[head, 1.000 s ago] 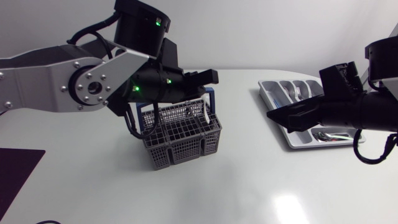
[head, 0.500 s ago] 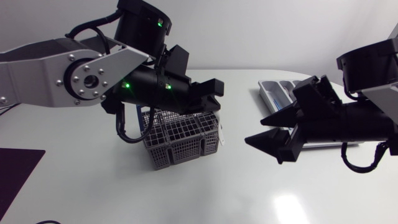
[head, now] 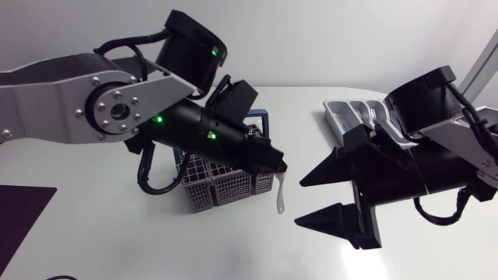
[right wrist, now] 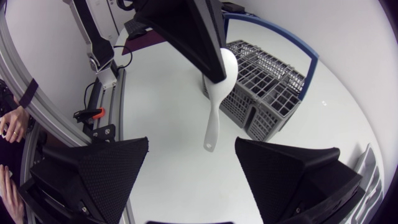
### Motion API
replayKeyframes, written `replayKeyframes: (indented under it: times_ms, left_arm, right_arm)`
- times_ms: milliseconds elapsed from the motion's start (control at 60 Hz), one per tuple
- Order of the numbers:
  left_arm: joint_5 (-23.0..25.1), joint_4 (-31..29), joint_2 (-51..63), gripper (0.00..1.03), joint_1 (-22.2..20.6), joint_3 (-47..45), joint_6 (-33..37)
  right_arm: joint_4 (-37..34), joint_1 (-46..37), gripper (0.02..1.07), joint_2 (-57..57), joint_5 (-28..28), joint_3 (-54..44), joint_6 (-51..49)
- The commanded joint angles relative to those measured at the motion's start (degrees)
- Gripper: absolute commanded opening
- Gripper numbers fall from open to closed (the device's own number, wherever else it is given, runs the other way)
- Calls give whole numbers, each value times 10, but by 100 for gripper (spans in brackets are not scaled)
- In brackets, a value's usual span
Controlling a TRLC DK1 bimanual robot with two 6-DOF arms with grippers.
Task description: Unload the cutlery basket into the drawer organizer.
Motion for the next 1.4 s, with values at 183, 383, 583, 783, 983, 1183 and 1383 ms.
replayKeyframes:
  times_ms: [183,383,583,783,983,1183,1383]
  left_arm:
    - [7,-40,-18,8,-49,-27,81]
    - [39,-73,-20,8,-42,-18,101]
    - [47,-76,-26,8,-42,-16,101]
    - [50,-83,-33,8,-41,-13,101]
    - [51,-88,-38,8,-41,-10,101]
    - [51,-93,-39,8,-42,-4,101]
    - [52,-95,-39,8,-45,-3,101]
  right_arm:
    - [-23,19,97,43,-52,4,-58]
    - [-25,50,88,54,-67,-8,-76]
    - [-14,61,60,65,-85,-12,-76]
    - [-14,61,42,68,-96,-12,-76]
    - [-15,61,36,73,-96,-16,-80]
    - [-14,61,20,76,-98,-17,-85]
    - [-13,61,8,77,-102,-20,-90]
